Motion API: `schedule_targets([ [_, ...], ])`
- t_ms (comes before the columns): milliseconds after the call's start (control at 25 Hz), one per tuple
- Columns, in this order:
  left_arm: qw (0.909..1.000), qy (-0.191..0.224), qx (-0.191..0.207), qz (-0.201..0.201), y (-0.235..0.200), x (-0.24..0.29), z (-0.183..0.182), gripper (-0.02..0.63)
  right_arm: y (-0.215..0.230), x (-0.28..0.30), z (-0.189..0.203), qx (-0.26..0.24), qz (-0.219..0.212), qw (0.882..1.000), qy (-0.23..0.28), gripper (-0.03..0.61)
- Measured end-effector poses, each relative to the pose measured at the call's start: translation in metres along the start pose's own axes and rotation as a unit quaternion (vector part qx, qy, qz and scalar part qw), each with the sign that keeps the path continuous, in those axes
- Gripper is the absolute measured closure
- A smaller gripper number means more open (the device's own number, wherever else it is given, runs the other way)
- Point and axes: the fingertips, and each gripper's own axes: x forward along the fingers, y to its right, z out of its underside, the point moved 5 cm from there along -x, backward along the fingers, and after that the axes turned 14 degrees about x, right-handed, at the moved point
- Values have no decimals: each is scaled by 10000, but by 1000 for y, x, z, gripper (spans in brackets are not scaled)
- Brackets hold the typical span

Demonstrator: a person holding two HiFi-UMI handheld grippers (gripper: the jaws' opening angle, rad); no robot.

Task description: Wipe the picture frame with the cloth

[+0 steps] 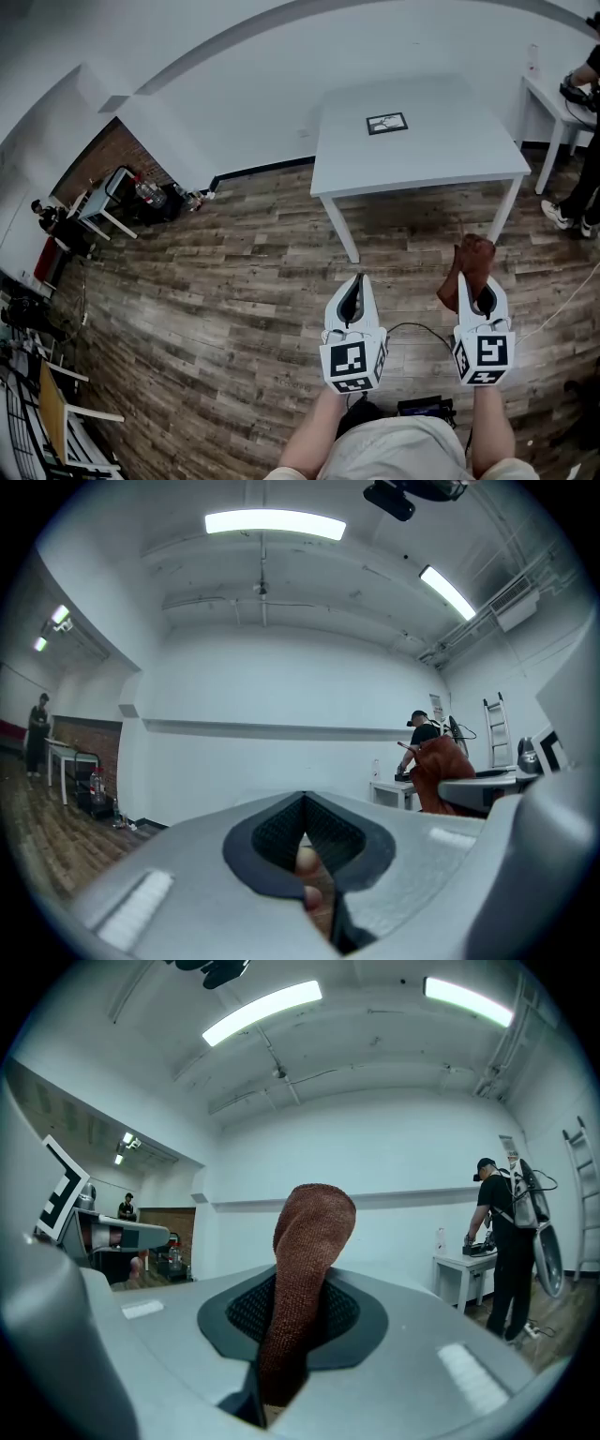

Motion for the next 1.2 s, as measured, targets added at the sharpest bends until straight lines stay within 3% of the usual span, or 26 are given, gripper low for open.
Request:
schedule_targets([
  [480, 9998, -116, -180, -41, -13, 74, 18, 612, 25, 73, 8, -9, 28, 9999, -164, 489],
  [1200, 9989, 55, -372, 294, -123, 275, 35, 612, 15, 281, -6, -84, 417, 9987, -267, 489],
])
